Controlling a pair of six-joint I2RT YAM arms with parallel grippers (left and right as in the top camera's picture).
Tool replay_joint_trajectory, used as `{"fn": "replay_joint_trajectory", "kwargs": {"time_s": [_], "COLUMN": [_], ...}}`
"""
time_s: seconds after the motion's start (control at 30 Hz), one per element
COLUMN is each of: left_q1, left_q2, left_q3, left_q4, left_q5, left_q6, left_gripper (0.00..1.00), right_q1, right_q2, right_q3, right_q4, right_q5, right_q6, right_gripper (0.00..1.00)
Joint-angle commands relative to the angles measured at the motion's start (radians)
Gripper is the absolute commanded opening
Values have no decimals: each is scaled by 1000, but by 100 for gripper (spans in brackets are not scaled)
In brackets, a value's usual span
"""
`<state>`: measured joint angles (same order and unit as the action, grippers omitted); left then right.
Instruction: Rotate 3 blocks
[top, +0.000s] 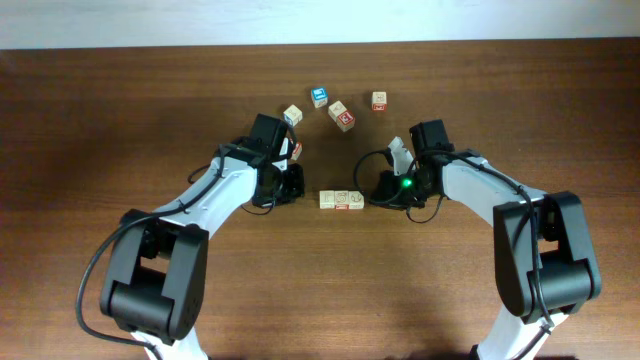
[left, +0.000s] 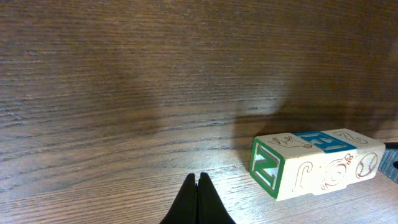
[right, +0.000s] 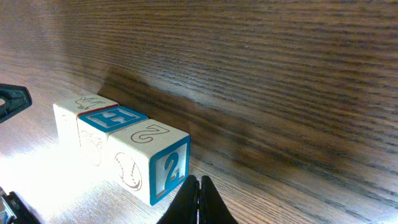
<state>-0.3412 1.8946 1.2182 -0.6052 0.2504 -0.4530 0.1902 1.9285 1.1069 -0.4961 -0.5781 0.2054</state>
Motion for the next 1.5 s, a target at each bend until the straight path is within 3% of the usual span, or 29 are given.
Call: {"fn": "replay_joint_trajectory", "kwargs": {"time_s": [0.0,0.17,0.4,0.87,1.47], "left_q1": [-30,-29,-31,20,28], "left_q2": [24,24,107,81,77], "left_q3": [-7,-6,-7,-6,-6], "left_q4": [19,90,89,122,122], "left_q5": [-30,177,178,354,364], "left_q6": [25,107,-3,96,104], "left_gripper": [0,0,0,0,0], "right_q1": [0,-2,-2,-1,-1], "right_q2": [-21,-21,-21,-21,-1], "right_q3": [-8,-7,-7,-7,-14], "right_q4": [3,9,22,26,5], "right_q5": [-17,-48,-68,-57,-54], "right_q6": [-11,-10,-6,-6,-6], "right_gripper": [5,5,4,5,4]}}
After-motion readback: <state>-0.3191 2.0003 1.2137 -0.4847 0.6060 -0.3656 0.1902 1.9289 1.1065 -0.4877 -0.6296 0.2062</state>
